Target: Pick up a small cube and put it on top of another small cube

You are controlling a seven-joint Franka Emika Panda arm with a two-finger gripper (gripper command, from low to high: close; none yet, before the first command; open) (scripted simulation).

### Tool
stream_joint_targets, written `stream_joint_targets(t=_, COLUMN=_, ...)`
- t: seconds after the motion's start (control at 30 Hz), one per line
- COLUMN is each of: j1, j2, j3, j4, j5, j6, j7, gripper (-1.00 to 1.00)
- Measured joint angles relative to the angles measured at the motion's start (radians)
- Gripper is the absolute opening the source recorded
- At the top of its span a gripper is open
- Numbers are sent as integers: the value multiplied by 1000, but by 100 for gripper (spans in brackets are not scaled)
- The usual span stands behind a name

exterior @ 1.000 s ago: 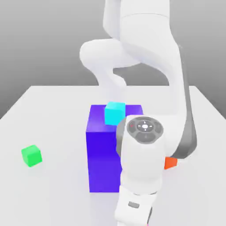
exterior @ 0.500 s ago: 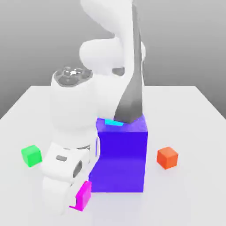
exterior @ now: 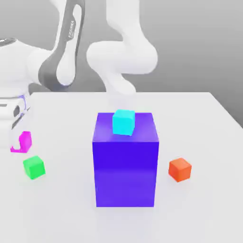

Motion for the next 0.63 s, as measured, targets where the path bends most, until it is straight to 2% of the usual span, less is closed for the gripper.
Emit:
stream_joint_targets(t=0.1, j1=19, j2=6, j3=-26, j4=-15, j5=33, j6=19, j7=-95, gripper=-100)
stream_joint_targets(t=0.27, j1=63, j2=87, j3=-40, j4=-11, j5=165, j6=87, j7=-198, gripper=-100)
stream_joint_targets(t=0.43, j1=79, j2=198, j3=-3, j4=-8, j5=374, j6=168, j7=-348, gripper=-100)
stream_joint_targets(t=0.53, j1=38, j2=269, j3=66, j4=-6, j5=521, j6=216, j7=-451, gripper=-100)
stream_joint_targets(t=0.57, j1=24, j2=286, j3=88, j4=-5, j5=556, j6=228, j7=-477, gripper=100)
stream_joint_targets(t=0.63, j1=24, j2=286, j3=88, j4=-5, j5=556, j6=228, j7=-477, gripper=100)
